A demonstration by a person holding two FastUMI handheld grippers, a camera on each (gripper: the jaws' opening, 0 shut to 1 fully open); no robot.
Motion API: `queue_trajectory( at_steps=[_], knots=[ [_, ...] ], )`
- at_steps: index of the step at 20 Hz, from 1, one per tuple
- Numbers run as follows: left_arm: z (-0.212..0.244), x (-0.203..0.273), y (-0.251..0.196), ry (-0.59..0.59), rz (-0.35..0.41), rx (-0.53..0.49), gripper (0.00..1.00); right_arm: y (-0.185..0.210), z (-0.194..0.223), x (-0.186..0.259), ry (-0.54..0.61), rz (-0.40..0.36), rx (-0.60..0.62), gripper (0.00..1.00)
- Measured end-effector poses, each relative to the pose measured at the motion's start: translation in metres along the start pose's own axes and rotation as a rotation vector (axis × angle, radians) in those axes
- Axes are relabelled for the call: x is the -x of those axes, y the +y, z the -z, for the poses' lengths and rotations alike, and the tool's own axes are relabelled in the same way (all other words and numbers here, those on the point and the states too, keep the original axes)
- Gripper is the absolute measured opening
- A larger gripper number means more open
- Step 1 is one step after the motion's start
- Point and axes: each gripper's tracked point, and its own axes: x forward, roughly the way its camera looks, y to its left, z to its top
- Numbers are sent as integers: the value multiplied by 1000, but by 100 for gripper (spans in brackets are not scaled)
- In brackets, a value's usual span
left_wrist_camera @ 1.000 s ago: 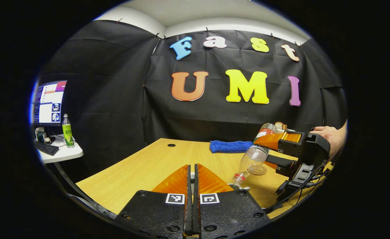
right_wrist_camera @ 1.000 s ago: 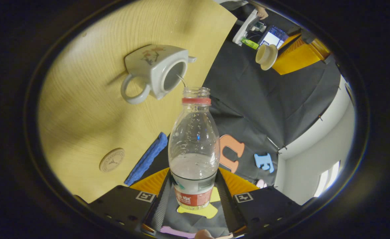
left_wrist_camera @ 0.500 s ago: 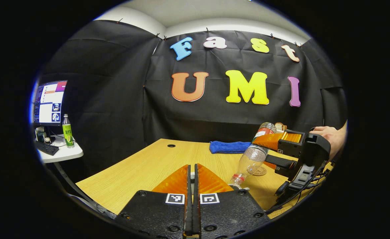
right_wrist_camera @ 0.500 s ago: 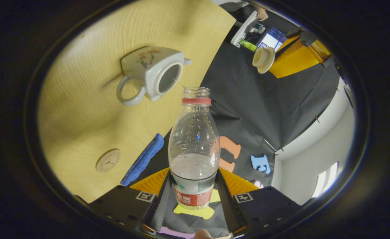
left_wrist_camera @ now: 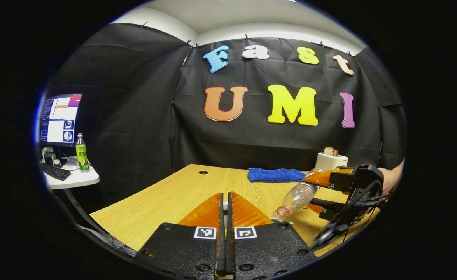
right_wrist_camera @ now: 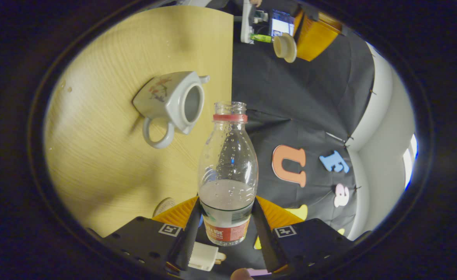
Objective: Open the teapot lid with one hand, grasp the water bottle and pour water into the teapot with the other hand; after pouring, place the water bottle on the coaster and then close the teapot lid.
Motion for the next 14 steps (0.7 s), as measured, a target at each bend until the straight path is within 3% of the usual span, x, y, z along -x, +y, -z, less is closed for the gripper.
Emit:
queue_trajectory(
  at_steps=[4,9,14],
  knots=[
    [1,0,-5,4,12,-6,3,19,-3,-3,29,-143,-396,74],
    [-4,0,-21,-8,33,-20,2,16,-9,15,15,-216,-846,73],
    [2,-3,-40,7,70,-37,3,-11,24,21,3,-181,-1345,73]
  ],
)
